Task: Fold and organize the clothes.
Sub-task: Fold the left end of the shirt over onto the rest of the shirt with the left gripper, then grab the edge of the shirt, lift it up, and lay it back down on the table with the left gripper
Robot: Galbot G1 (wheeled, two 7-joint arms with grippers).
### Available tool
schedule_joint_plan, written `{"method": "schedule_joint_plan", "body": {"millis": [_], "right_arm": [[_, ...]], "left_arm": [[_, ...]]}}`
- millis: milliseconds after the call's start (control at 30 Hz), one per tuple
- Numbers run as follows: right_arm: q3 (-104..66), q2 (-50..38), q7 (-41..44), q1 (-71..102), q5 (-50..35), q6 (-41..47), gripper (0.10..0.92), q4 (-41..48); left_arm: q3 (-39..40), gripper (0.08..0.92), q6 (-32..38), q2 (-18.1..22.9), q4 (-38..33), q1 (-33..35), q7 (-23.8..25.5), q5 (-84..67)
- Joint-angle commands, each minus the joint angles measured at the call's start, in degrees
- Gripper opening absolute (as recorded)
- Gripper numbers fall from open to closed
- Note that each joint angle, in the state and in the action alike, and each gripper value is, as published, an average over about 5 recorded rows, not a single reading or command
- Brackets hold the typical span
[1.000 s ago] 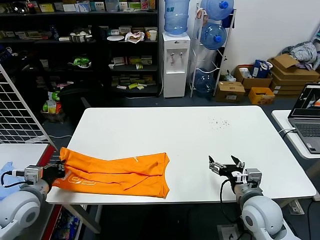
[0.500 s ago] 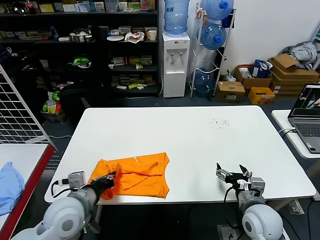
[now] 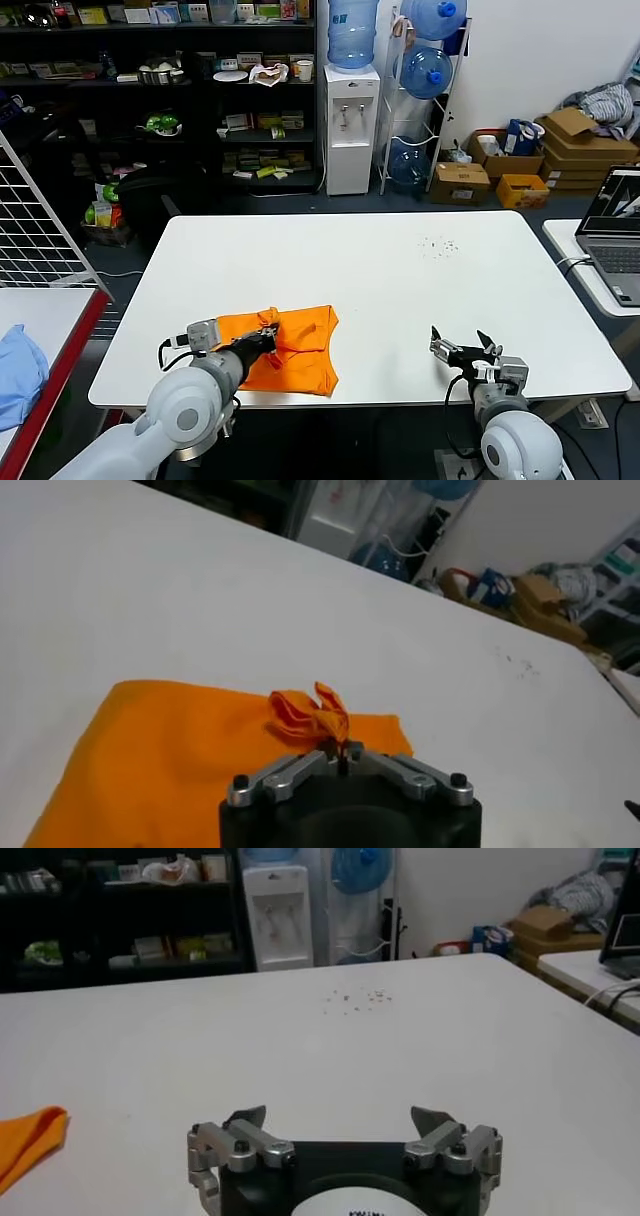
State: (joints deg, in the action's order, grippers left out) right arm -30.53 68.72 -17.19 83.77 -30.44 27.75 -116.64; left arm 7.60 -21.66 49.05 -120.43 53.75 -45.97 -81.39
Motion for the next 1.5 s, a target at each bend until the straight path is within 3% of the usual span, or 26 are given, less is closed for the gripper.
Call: {"method": "schedule_joint_plan", "body": {"millis": [33, 700, 800, 1133, 1233, 1367, 1500], "right_arm": [[0.13, 0.38, -0.19, -0.26, 0.07, 0.04, 0.921, 0.4], [1.78, 0.27, -0.36, -1.06, -0.51, 0.71, 0.921, -0.56], [1.73, 0.12, -0.37, -1.32, -0.53, 0.8, 0.921, -0.6], [0.74, -0.78, 0.01, -0.75, -0.64, 0.21, 0.921, -0.83], [0.69, -0.8, 0.15, -0.75, -0.62, 0.04, 0.921, -0.89], [0.69, -0.86, 0.31, -0.71, -0.65, -0.14, 0.921, -1.0], [0.73, -0.86, 0.45, -0.44, -0.62, -0.3, 0.921, -1.04]], "left_arm": [[4.3, 0.112, 0.34, 3.91, 0.81, -3.8, -1.83, -0.53], [4.05, 0.116, 1.98, 5.82, 2.44, -5.05, -0.04, 1.28], [1.22, 0.164, 2.04, 4.47, 0.77, -2.87, 0.71, 1.21], [-12.57, 0.454, 1.04, -4.65, -4.94, 7.43, 0.93, -0.94], [-16.55, 0.541, -0.11, -8.91, -2.63, 10.61, 5.55, -0.04], [-20.42, 0.653, -0.9, -15.87, 2.99, 15.65, 20.08, 3.45], [-20.09, 0.766, -2.38, -20.0, 7.71, 16.24, 29.89, 3.24]]}}
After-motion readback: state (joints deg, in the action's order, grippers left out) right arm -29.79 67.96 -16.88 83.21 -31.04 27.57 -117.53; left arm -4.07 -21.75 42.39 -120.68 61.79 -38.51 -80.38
